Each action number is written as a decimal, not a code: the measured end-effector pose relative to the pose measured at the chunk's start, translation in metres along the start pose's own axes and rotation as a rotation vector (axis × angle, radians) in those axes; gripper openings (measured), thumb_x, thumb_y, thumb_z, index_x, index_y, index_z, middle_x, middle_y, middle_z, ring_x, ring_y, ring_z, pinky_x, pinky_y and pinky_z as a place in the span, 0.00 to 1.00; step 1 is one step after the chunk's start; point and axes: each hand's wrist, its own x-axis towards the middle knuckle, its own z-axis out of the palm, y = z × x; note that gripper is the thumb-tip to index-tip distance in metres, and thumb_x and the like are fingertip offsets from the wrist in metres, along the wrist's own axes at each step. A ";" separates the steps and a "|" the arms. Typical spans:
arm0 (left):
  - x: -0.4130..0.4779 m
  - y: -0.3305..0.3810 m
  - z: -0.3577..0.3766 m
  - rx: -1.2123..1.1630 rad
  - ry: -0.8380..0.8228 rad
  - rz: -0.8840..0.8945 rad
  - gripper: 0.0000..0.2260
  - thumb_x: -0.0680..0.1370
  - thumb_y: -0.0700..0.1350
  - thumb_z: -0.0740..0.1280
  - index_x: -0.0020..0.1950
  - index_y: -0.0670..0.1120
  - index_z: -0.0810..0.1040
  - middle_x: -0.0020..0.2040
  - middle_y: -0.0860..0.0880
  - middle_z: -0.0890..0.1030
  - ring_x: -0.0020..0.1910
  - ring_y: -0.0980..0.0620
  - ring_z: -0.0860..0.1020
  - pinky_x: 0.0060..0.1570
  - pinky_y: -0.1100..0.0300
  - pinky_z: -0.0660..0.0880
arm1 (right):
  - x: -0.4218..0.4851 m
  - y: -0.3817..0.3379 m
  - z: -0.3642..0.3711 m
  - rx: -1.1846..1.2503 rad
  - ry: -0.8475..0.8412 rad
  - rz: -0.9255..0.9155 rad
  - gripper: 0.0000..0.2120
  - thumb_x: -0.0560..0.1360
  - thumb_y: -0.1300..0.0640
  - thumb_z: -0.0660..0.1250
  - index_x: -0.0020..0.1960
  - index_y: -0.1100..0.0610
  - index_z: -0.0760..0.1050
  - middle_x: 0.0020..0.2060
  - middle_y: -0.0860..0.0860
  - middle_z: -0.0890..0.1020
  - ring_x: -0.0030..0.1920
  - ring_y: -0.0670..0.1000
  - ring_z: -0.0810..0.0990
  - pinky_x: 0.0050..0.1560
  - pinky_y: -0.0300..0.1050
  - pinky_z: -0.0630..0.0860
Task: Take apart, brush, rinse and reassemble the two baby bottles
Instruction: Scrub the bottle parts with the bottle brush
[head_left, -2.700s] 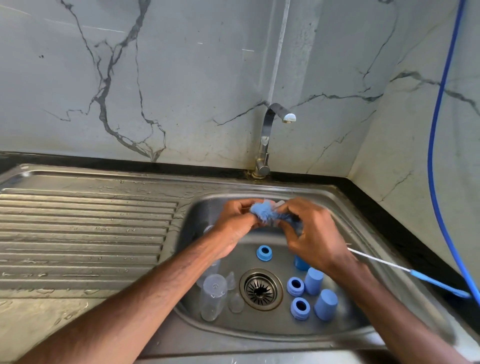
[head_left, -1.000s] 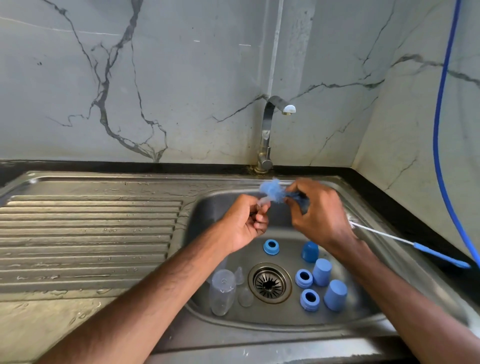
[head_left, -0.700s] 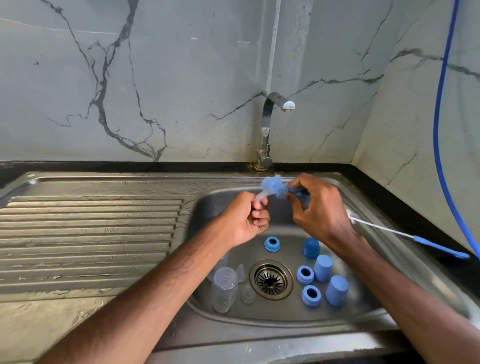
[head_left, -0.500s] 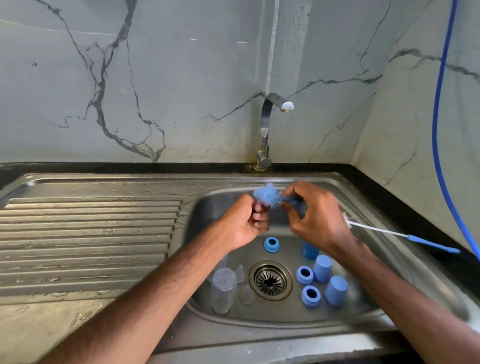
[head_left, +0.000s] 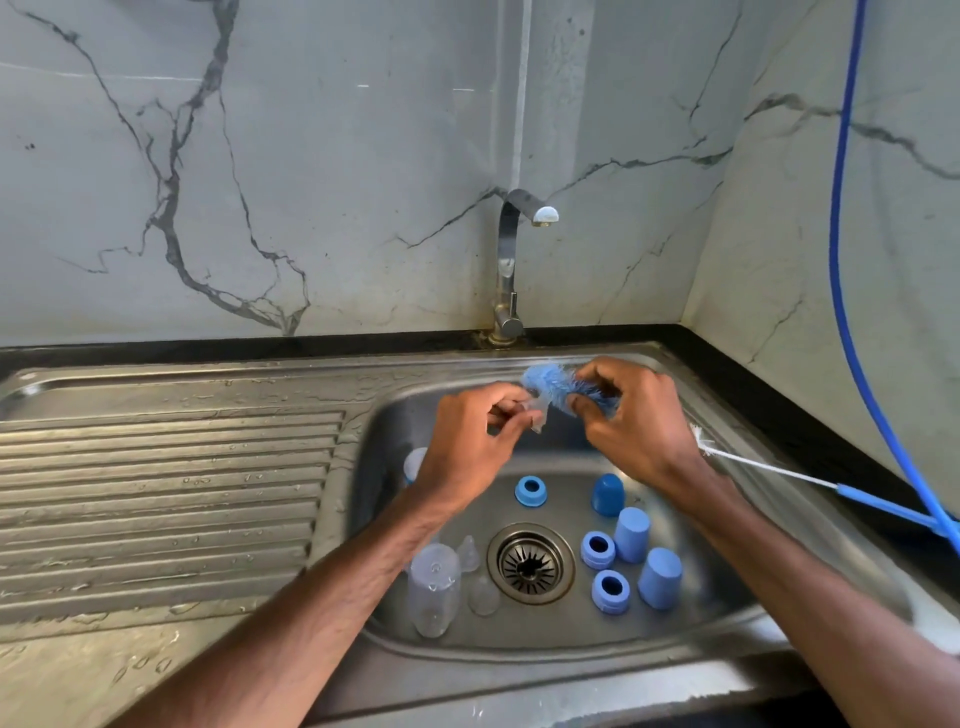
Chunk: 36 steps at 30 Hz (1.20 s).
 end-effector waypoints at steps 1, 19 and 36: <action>0.000 0.001 0.000 0.016 0.006 0.024 0.10 0.76 0.43 0.77 0.55 0.43 0.86 0.45 0.51 0.87 0.42 0.58 0.84 0.44 0.59 0.83 | 0.000 0.002 -0.001 0.009 0.012 0.019 0.10 0.77 0.56 0.75 0.57 0.52 0.81 0.51 0.46 0.85 0.48 0.45 0.83 0.50 0.49 0.84; 0.001 -0.002 -0.007 0.191 0.053 0.118 0.04 0.76 0.41 0.76 0.50 0.45 0.85 0.43 0.54 0.86 0.38 0.61 0.83 0.41 0.61 0.82 | 0.006 0.018 0.014 -0.015 -0.012 0.155 0.09 0.74 0.56 0.77 0.51 0.48 0.81 0.46 0.45 0.84 0.45 0.46 0.83 0.47 0.51 0.85; 0.004 0.002 -0.021 0.534 -0.140 0.230 0.05 0.77 0.34 0.71 0.52 0.39 0.84 0.47 0.44 0.84 0.45 0.47 0.80 0.47 0.47 0.79 | 0.000 -0.002 0.027 0.048 -0.004 0.114 0.07 0.72 0.54 0.77 0.49 0.47 0.83 0.41 0.40 0.83 0.41 0.42 0.83 0.44 0.47 0.85</action>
